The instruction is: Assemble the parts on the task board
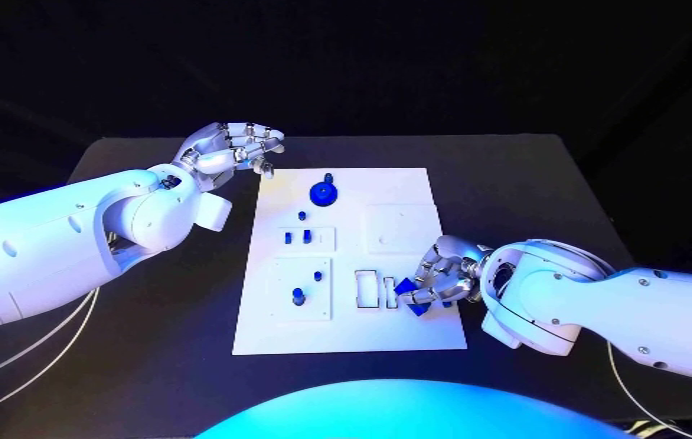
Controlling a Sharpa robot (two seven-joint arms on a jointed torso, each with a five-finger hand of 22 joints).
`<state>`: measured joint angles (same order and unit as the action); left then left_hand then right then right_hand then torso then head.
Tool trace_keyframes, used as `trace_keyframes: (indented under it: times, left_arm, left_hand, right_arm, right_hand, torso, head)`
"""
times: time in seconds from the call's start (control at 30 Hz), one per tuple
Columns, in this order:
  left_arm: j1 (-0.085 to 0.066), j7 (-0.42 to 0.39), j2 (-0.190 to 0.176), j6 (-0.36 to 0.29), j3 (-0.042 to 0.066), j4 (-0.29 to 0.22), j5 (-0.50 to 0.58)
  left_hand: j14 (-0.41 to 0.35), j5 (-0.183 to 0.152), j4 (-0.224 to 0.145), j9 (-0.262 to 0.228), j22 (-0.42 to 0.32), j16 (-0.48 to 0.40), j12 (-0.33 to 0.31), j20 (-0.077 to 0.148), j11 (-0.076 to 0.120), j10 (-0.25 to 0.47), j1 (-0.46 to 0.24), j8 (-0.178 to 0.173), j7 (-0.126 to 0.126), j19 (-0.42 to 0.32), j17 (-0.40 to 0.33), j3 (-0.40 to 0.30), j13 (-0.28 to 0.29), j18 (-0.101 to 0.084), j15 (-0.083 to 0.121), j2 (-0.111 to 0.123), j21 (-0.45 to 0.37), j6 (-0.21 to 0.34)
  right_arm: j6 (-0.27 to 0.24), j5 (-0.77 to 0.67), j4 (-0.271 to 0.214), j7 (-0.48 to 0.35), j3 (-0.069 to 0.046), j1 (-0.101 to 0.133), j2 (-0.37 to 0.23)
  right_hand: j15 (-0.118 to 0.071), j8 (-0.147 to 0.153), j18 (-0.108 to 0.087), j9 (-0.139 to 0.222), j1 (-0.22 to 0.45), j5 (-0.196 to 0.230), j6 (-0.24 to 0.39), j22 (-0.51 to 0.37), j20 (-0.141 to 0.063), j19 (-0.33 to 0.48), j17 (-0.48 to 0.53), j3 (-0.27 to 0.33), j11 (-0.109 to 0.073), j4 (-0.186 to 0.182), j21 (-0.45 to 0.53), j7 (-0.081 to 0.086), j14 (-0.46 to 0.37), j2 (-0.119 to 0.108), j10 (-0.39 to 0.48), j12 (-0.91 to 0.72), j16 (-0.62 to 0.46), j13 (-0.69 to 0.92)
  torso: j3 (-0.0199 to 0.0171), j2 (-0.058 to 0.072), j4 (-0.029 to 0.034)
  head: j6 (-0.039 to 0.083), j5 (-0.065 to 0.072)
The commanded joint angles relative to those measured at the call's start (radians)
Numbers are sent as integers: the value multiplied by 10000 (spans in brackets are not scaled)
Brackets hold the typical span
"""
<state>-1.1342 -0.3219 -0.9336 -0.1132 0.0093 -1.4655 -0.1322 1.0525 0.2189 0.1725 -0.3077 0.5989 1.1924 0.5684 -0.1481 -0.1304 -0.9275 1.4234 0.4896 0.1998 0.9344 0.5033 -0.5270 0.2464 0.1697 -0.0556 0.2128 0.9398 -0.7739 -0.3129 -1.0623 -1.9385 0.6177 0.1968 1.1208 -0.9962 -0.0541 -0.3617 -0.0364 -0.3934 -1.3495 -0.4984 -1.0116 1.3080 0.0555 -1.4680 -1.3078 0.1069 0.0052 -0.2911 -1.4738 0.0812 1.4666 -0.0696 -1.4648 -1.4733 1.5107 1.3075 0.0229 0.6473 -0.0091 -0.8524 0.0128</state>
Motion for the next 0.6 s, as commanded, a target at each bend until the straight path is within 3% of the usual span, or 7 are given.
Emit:
trace_keyframes:
  times: [0.03, 0.17, 0.3, 0.6]
  left_arm:
    - [-6, -71, 19, 134, 7, -25, -21]
    - [-6, -67, 8, 140, 7, -38, -28]
    - [-6, -71, -4, 135, 6, -48, -33]
    - [-6, -60, 16, 170, 6, -58, -39]
  left_hand:
    - [-94, -14, 20, 17, -8, 25, 68, -35, 21, 60, -53, 50, 50, 59, 17, 30, -10, 147, -3, 46, -65, 55]
    - [-96, -10, 17, 17, -10, 24, 71, -35, 22, 61, -42, 53, 49, 59, 17, 27, -11, 148, -2, 42, -67, 55]
    - [-96, -10, 17, 17, -10, 24, 71, -35, 22, 61, -42, 53, 49, 59, 17, 27, -11, 148, -2, 42, -67, 55]
    - [-96, -10, 17, 17, -10, 24, 71, -35, 22, 61, -42, 53, 49, 59, 17, 27, -11, 148, -2, 42, -67, 55]
  right_arm:
    - [-145, 765, -161, 16, -9, 83, -24]
    - [-164, 911, -229, -10, -19, 129, -21]
    - [-169, 1019, -155, -52, -24, 149, 140]
    - [-332, 795, 373, -251, -29, 113, 942]
  right_hand:
    - [-74, -30, 168, -116, 9, -77, -97, 2370, -72, -681, -956, -68, -28, 2, -52, -26, 723, 75, -411, -59, 57, 1622]
    - [-75, -29, 167, -113, 14, -97, -102, 2368, -73, -679, -962, -78, -30, -1, -46, -26, 724, 84, -414, -62, 59, 1627]
    - [-75, -27, 167, -107, 47, -121, -111, 2368, -75, -679, -986, -89, -29, -11, -48, -23, 729, 100, -420, -68, 67, 1636]
    - [-66, -14, 167, -63, 514, 26, -161, 2367, -71, -676, -1072, -50, -17, -20, -46, -14, 744, 107, -441, -81, 97, 1665]
  torso:
    - [7, 10, 4]
    - [-11, 21, 14]
    - [-4, 21, -6]
    - [-15, 24, 7]
  head:
    - [14, -22]
    - [2, -46]
    - [-1, -90]
    - [-23, -90]
